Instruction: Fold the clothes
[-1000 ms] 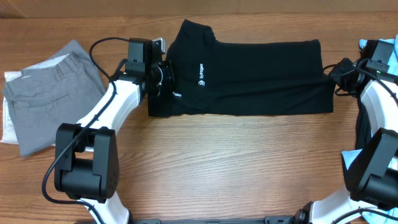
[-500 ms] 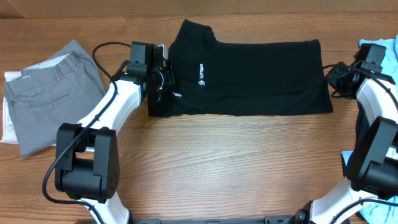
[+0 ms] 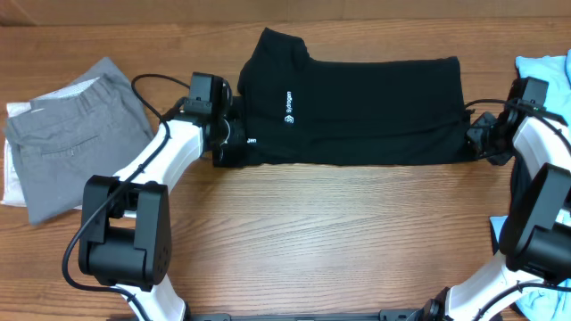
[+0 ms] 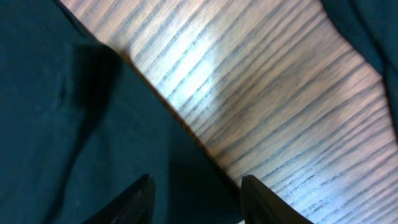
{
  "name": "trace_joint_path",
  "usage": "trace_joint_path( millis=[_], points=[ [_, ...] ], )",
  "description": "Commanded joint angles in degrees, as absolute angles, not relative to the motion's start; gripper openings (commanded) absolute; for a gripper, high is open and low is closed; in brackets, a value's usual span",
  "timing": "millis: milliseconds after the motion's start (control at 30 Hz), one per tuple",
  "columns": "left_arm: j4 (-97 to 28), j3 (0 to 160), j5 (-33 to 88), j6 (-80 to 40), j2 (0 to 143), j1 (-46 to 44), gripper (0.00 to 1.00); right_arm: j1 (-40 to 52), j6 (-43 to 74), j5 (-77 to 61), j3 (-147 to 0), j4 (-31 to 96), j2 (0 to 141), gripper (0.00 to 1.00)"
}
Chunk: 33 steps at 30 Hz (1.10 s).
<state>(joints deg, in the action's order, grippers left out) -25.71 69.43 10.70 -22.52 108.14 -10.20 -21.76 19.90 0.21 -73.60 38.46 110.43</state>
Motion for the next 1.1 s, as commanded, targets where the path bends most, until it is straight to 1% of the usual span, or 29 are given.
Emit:
trace_joint_path(
  millis=[0, 133, 233, 267, 300, 333, 400, 433, 467, 500, 600, 633, 700, 833, 1067],
  points=[
    [-23.7, 66.37, 8.54, -22.09, 107.59, -10.52, 0.35, -21.89, 20.1, 0.36, -70.83, 36.51, 111.35, 0.46],
    [-21.93, 63.44, 8.49, -22.09, 107.59, -10.52, 0.36, -21.89, 20.08, 0.36, -69.6, 35.51, 111.35, 0.43],
    [-22.0, 62.0, 6.94, -22.13, 107.59, -10.52, 0.37, -21.89, 19.64, 0.38, -68.82, 34.94, 111.37, 0.36],
    [-22.0, 61.73, 6.63, -22.11, 107.59, -10.52, 0.38, -21.89, 19.64, 0.38, -68.66, 34.92, 111.37, 0.36],
    [-22.0, 61.12, 5.78, -22.17, 107.59, -10.52, 0.39, -21.89, 19.66, 0.38, -68.53, 35.03, 111.37, 0.32],
    [-22.11, 60.84, 5.34, -22.28, 107.59, -10.52, 0.4, -21.89, 19.66, 0.36, -68.51, 35.05, 111.37, 0.31],
    [-22.33, 60.51, 5.43, -22.31, 107.59, -10.52, 0.4, -21.87, 19.66, 0.36, -68.51, 35.03, 111.37, 0.24],
    [-22.79, 60.51, 5.54, -22.35, 107.59, -10.52, 0.4, -21.87, 19.66, 0.38, -68.51, 35.51, 111.37, 0.13],
    [-23.18, 60.51, 5.52, -22.33, 107.59, -10.52, 0.4, -21.89, 19.66, 0.38, -68.51, 35.97, 111.37, 0.07],
    [-23.88, 60.51, 5.34, -22.35, 107.59, -10.5, 0.38, -21.89, 19.66, 0.4, -68.51, 36.36, 111.37, 0.04],
    [-27.18, 60.51, 4.67, -22.37, 107.59, -10.24, 0.27, -21.91, 19.73, 0.4, -68.51, 38.65, 111.37, 0.04],
    [-29.19, 60.49, 3.6, -23.05, 107.59, -9.93, 0.26, -21.98, 19.75, 0.51, -68.53, 40.03, 111.37, 0.04],
    [-31.73, 60.47, 3.51, -23.29, 107.59, -9.08, 0.26, -21.98, 21.3, 1.65, -68.53, 42.46, 111.37, 0.04],
    [-36.29, 60.47, 7.25, -22.61, 107.59, -6.24, 0.26, -21.98, 24.47, 5.58, -68.53, 47.11, 111.35, 0.04],
    [-44.73, 60.47, 3.14, -22.94, 107.57, -4.45, 0.22, -22.0, 27.92, 10.41, -68.53, 52.84, 111.35, 0.04]
  ],
)
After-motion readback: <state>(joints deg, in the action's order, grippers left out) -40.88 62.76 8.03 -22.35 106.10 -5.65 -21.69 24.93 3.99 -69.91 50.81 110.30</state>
